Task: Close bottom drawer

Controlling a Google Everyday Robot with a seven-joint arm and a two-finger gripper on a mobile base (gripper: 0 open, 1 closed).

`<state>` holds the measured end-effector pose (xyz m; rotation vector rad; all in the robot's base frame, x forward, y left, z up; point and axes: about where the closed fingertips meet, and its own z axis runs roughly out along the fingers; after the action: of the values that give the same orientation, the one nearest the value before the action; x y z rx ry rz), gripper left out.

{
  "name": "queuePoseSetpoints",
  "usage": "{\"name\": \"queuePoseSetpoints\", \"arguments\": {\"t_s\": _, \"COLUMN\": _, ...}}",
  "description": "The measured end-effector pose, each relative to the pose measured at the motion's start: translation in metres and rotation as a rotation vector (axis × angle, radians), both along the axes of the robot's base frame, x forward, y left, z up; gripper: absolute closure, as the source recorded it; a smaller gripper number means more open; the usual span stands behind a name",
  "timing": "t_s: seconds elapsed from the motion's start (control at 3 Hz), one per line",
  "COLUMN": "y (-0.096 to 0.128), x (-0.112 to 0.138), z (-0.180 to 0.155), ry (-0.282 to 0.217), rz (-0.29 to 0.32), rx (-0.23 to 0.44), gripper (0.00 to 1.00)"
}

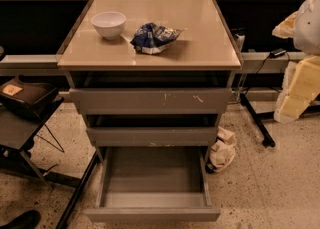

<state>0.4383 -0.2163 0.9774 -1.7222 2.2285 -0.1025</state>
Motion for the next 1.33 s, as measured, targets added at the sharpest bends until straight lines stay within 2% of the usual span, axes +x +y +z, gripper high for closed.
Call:
{"name": "queuePoseSetpoints", "arguments": {"t_s": 0.33, "y": 0.000, "x": 0.000, "z": 0.000, "ry": 0.000, "rz": 0.000, "rx": 0.000, "gripper": 0.00}}
{"name": "queuePoseSetpoints", "arguments": {"t_s": 0.67, "y": 0.012, "x": -0.002, "z": -0.023, "ry": 0.002, "rz": 0.015, "rx": 0.017, "gripper": 0.00}}
{"name": "queuePoseSetpoints", "arguments": {"t_s": 1.0, "y": 0.046, "x": -0.013, "z": -0.070, "ry": 0.026, "rz": 0.040, "rx": 0.103, "gripper": 0.00}}
{"name": "queuePoseSetpoints", "arguments": {"t_s": 1.33, "y": 0.120, "x": -0.028, "z": -0.142, "ry": 0.101, "rz": 0.078, "rx": 0.256, "gripper": 0.00}}
